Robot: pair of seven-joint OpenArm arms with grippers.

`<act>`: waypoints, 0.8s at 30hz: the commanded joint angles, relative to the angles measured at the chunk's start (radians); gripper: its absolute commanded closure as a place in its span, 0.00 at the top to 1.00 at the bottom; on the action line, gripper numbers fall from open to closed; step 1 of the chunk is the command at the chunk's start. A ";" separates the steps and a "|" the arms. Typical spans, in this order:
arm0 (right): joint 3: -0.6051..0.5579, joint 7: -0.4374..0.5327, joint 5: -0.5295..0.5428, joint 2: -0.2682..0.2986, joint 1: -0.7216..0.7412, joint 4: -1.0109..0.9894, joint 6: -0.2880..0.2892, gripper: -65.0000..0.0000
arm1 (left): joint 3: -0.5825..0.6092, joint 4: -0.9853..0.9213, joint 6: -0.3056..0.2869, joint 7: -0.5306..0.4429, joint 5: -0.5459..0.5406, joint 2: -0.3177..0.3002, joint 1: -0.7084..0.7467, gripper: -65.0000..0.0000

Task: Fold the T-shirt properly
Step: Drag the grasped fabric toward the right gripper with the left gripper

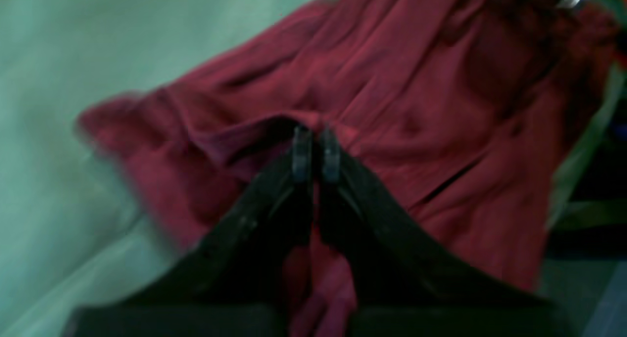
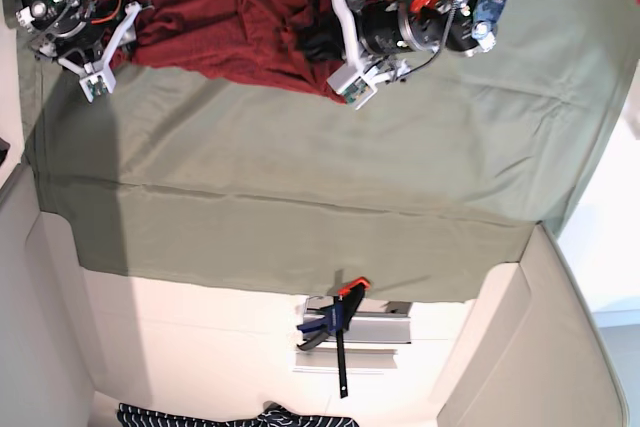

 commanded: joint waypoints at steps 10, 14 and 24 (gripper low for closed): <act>0.002 0.000 0.008 0.003 0.013 0.010 0.000 0.44 | -0.005 -0.051 -0.031 -0.076 0.003 0.116 -0.067 0.00; 0.002 0.001 0.008 0.003 0.013 0.010 0.000 0.44 | -0.005 -0.108 -0.034 -0.086 0.003 0.153 -0.102 0.00; 0.002 0.001 0.008 0.003 0.013 0.010 0.000 0.44 | -0.005 -0.195 -0.037 -0.123 0.027 0.258 -0.139 0.00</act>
